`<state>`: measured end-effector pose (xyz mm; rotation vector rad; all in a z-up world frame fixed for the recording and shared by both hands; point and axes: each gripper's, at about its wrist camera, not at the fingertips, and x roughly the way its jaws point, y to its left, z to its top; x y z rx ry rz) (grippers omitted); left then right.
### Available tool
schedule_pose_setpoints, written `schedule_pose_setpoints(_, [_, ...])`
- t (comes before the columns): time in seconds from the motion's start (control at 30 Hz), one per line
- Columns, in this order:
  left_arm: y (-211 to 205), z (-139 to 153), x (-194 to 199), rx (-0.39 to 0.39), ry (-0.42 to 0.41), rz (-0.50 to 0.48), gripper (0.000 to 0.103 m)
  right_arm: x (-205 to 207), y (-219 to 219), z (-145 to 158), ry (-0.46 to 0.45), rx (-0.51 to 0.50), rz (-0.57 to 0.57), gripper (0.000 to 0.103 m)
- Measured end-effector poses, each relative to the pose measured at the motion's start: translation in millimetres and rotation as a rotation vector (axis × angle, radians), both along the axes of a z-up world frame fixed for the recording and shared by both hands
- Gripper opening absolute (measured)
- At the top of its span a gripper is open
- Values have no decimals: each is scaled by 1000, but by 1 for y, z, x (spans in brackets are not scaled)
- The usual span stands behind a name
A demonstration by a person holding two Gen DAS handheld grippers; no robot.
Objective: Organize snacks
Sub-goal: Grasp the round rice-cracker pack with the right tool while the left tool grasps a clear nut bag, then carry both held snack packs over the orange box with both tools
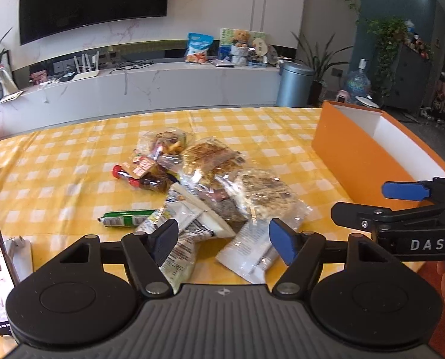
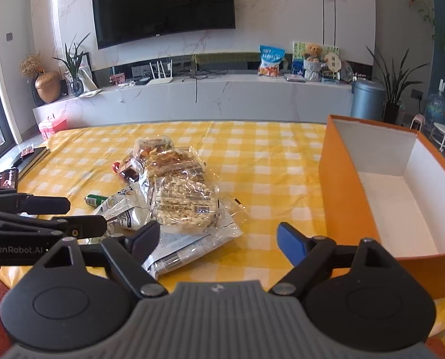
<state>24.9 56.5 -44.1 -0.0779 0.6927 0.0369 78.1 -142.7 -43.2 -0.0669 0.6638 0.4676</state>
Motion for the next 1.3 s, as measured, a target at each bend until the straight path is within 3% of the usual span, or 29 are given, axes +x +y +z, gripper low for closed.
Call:
schedule_pose_setpoints(0.07, [8, -5, 7, 4, 15, 39, 85, 11, 7, -5, 21, 13, -1, 95])
schedule_pose_setpoints(0.27, [30, -13, 21, 0, 40, 83, 87, 39, 37, -22, 67, 1, 35, 97])
schedule_pose_setpoints(0.67, [56, -21, 48, -59, 51, 92, 88, 95, 80, -54, 198, -12, 34, 98])
schedule_pose_setpoints(0.83, [52, -22, 67, -88, 49, 45, 89, 101, 76, -65, 224, -6, 48, 82])
schedule_pose_setpoints(1.0, [43, -28, 92, -53, 54, 9, 95, 108, 61, -63, 218, -8, 35, 80])
schedule_pose_setpoints(1.07, [44, -32, 102, -83, 62, 15, 95, 110, 56, -62, 202, -29, 30, 80])
schedule_pose_setpoints(1.2, [58, -45, 124, -230, 87, 69, 95, 114, 49, -63, 199, -44, 41, 80])
schedule_pose_setpoints(1.3, [65, -54, 136, -270, 97, 84, 95, 114, 48, -64, 199, -44, 58, 80])
